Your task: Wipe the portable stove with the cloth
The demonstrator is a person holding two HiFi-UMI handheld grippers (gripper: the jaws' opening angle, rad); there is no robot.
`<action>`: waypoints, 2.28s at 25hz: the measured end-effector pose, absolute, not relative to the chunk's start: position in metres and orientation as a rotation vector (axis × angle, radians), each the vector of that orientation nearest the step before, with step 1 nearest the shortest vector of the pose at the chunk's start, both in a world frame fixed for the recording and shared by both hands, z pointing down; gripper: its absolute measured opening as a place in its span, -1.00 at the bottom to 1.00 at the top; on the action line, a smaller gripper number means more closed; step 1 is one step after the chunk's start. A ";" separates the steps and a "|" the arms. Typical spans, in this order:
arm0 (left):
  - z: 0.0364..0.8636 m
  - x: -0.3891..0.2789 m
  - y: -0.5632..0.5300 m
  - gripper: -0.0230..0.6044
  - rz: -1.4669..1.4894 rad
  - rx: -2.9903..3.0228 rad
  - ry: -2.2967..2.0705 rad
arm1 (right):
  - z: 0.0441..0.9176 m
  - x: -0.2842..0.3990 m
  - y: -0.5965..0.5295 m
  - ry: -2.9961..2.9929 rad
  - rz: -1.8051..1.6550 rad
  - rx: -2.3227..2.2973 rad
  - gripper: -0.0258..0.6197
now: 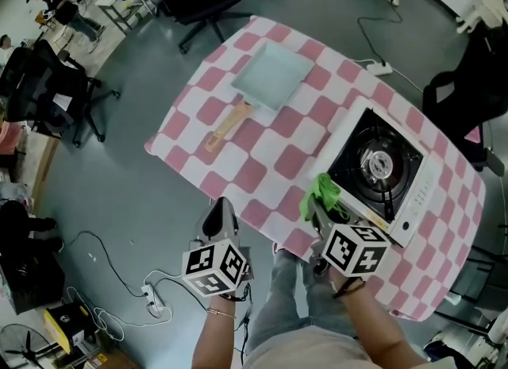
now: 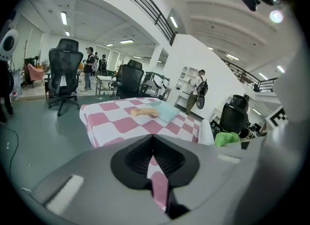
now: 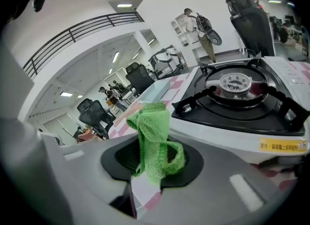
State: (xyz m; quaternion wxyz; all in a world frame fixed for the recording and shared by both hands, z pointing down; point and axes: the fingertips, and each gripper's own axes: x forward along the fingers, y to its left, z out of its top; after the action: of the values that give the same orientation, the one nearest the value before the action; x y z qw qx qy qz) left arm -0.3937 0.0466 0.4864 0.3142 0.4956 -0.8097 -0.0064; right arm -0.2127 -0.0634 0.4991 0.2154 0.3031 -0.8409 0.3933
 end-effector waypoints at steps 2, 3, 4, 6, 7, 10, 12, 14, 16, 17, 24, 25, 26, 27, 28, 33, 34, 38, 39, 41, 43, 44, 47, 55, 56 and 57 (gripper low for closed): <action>0.489 -0.392 0.045 -0.93 -0.012 1.306 -2.127 | 0.503 -0.214 -0.065 -2.308 1.163 0.845 -0.59; 0.491 -0.392 0.045 -0.93 -0.009 1.306 -2.123 | 0.506 -0.214 -0.066 -2.294 1.206 0.846 -0.59; 0.492 -0.392 0.044 -0.93 -0.006 1.305 -2.121 | 0.508 -0.215 -0.067 -2.280 1.248 0.846 -0.59; 0.492 -0.392 0.043 -0.93 -0.003 1.303 -2.119 | 0.510 -0.216 -0.069 -2.259 1.321 0.847 -0.59; 0.492 -0.393 0.042 -0.93 -0.004 1.302 -2.120 | 0.511 -0.217 -0.070 -2.251 1.352 0.849 -0.59; 0.492 -0.395 0.040 -0.93 -0.005 1.300 -2.123 | 0.512 -0.219 -0.074 -2.229 1.424 0.855 -0.59; 0.492 -0.395 0.038 -0.93 -0.004 1.300 -2.122 | 0.514 -0.219 -0.075 -2.218 1.440 0.857 -0.59; 0.492 -0.396 0.036 -0.93 -0.005 1.300 -2.121 | 0.515 -0.219 -0.075 -2.210 1.447 0.859 -0.59; 0.491 -0.396 0.034 -0.93 -0.005 1.302 -2.120 | 0.516 -0.219 -0.076 -2.201 1.460 0.861 -0.59; 0.490 -0.396 0.033 -0.93 -0.005 1.304 -2.120 | 0.516 -0.218 -0.076 -2.198 1.466 0.862 -0.59; 0.486 -0.396 0.025 -0.93 -0.004 1.317 -2.121 | 0.517 -0.214 -0.076 -2.179 1.502 0.865 -0.59; 0.486 -0.395 0.025 -0.93 -0.004 1.319 -2.121 | 0.517 -0.213 -0.076 -2.178 1.505 0.866 -0.59; 0.486 -0.394 0.024 -0.93 -0.003 1.321 -2.120 | 0.517 -0.212 -0.076 -2.177 1.510 0.867 -0.59; 0.485 -0.393 0.024 -0.93 -0.002 1.323 -2.118 | 0.517 -0.211 -0.076 -2.175 1.517 0.868 -0.59; 0.485 -0.392 0.024 -0.93 -0.001 1.325 -2.117 | 0.517 -0.210 -0.076 -2.172 1.526 0.870 -0.59; 0.485 -0.386 0.024 -0.93 0.001 1.333 -2.112 | 0.518 -0.202 -0.076 -2.161 1.559 0.884 -0.59; 0.485 -0.384 0.024 -0.93 0.001 1.334 -2.112 | 0.518 -0.200 -0.075 -2.159 1.565 0.887 -0.59; 0.483 -0.378 0.025 -0.93 0.002 1.344 -2.110 | 0.518 -0.191 -0.074 -2.157 1.575 0.898 -0.59; 0.483 -0.376 0.025 -0.93 0.002 1.347 -2.110 | 0.518 -0.189 -0.074 -2.157 1.575 0.901 -0.59; 0.481 -0.373 0.024 -0.93 0.002 1.352 -2.108 | 0.517 -0.184 -0.073 -2.156 1.577 0.908 -0.59; 0.480 -0.369 0.024 -0.93 0.003 1.358 -2.106 | 0.517 -0.178 -0.073 -2.153 1.580 0.918 -0.59; 0.480 -0.367 0.023 -0.93 0.003 1.361 -2.104 | 0.517 -0.175 -0.073 -2.151 1.582 0.923 -0.59; 0.478 -0.362 0.023 -0.93 0.002 1.373 -2.100 | 0.517 -0.167 -0.071 -2.145 1.589 0.938 -0.59; 0.475 -0.349 0.024 -0.93 0.010 1.399 -2.088 | 0.517 -0.148 -0.068 -2.136 1.614 0.981 -0.59; 0.475 -0.347 0.024 -0.93 0.011 1.401 -2.087 | 0.518 -0.145 -0.068 -2.135 1.615 0.987 -0.59; 0.475 -0.346 0.024 -0.93 0.011 1.404 -2.085 | 0.518 -0.142 -0.067 -2.134 1.616 0.994 -0.59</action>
State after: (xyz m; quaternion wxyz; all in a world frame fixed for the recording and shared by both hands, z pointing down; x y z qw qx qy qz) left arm -0.3458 0.0242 0.4754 0.3088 0.5311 -0.7890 0.0042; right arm -0.1419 -0.0674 0.5177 0.1429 0.3445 -0.7397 0.5601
